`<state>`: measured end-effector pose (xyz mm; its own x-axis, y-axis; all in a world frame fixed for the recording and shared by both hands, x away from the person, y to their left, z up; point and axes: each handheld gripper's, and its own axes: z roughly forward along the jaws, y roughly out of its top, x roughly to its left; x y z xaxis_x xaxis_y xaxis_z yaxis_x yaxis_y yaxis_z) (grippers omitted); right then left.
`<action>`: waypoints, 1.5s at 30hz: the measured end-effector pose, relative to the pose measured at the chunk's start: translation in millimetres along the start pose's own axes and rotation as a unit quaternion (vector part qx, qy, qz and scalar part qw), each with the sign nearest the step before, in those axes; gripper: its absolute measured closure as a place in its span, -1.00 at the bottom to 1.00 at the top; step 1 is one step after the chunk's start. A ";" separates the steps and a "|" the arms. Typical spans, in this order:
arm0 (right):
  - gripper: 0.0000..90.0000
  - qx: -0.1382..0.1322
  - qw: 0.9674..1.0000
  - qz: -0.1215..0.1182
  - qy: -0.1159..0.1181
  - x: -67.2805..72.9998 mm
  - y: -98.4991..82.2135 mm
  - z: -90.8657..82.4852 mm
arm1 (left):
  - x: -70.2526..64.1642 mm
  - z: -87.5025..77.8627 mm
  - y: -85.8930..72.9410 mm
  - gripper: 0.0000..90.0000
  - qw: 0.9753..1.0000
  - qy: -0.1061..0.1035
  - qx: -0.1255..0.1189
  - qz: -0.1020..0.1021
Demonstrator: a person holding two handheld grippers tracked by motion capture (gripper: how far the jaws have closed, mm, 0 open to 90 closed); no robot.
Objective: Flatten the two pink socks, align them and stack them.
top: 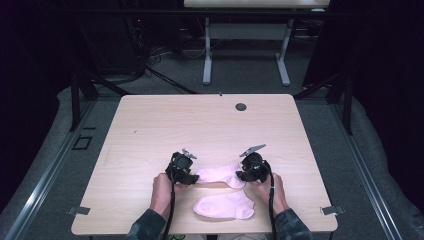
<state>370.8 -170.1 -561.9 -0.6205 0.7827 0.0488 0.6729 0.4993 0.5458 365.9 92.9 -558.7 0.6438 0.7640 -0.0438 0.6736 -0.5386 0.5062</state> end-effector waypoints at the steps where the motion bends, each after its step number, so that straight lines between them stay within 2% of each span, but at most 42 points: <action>1: 0.45 -0.006 1.000 0.000 -0.001 0.3 -0.7 0.6 | -1.1 0.0 0.4 0.35 1.000 0.003 0.001 0.003; 3: 0.52 -0.002 1.000 -0.007 -0.002 0.1 -1.1 -0.4 | -3.1 0.2 0.5 0.45 1.000 0.001 0.000 0.006; 4: 0.56 -0.020 1.000 0.003 -0.002 1.7 -3.0 1.7 | -4.4 0.5 0.3 0.49 1.000 0.004 -0.002 0.007; 6: 0.65 -0.008 1.000 -0.007 0.001 1.0 -3.4 -0.8 | -4.9 0.6 0.0 0.64 1.000 -0.002 -0.005 0.008; 9: 0.81 -0.017 1.000 -0.007 0.000 2.3 -5.7 -0.9 | -5.8 1.1 -0.3 0.82 1.000 -0.009 -0.008 0.013; 11: 0.84 -0.021 1.000 -0.006 -0.001 3.2 -6.6 -0.7 | -6.2 1.4 -0.7 0.91 1.000 -0.010 -0.011 0.013; 16: 0.86 -0.020 1.000 -0.001 0.001 1.0 -5.2 -4.2 | -3.1 -2.6 -2.3 0.95 1.000 -0.018 -0.022 0.003; 18: 0.86 -0.035 0.999 0.012 0.009 1.3 -4.5 -9.4 | -2.8 -7.8 -2.2 0.95 0.999 -0.022 -0.027 -0.001; 19: 0.86 -0.031 0.999 0.004 0.005 0.2 -3.5 -14.1 | -2.8 -10.4 -1.8 0.95 0.999 -0.022 -0.030 0.000; 22: 0.86 -0.043 0.999 0.010 0.012 2.9 -1.2 -27.7 | -4.5 -25.0 0.6 0.95 0.999 -0.032 -0.044 -0.001; 24: 0.85 -0.048 0.999 0.005 0.012 4.2 -0.3 -39.8 | -5.7 -35.4 1.7 0.95 0.998 -0.037 -0.054 -0.001; 28: 0.85 -0.061 0.998 0.004 0.019 10.5 -1.3 -65.9 | -9.5 -53.7 0.8 0.95 0.996 -0.052 -0.070 -0.002; 31: 0.85 -0.065 0.998 -0.002 0.021 16.4 -4.4 -81.4 | -15.0 -66.3 -2.5 0.95 0.995 -0.058 -0.080 0.004; 39: 0.85 -0.055 0.998 -0.016 0.030 32.3 -19.2 -107.4 | -30.5 -81.9 -17.4 0.96 0.994 -0.072 -0.084 0.020; 42: 0.85 -0.055 0.998 -0.018 0.036 37.8 -26.9 -110.4 | -35.9 -82.4 -25.5 0.96 0.993 -0.078 -0.081 0.023; 45: 0.85 -0.042 0.998 -0.022 0.041 43.8 -36.2 -111.1 | -40.8 -79.6 -34.7 0.96 0.993 -0.087 -0.073 0.027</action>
<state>274.5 -195.2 -486.6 -0.6817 0.7262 0.0890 0.6100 0.4970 0.6172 287.3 108.8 -505.9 0.7388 0.6560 -0.1546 0.5849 -0.5100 0.6307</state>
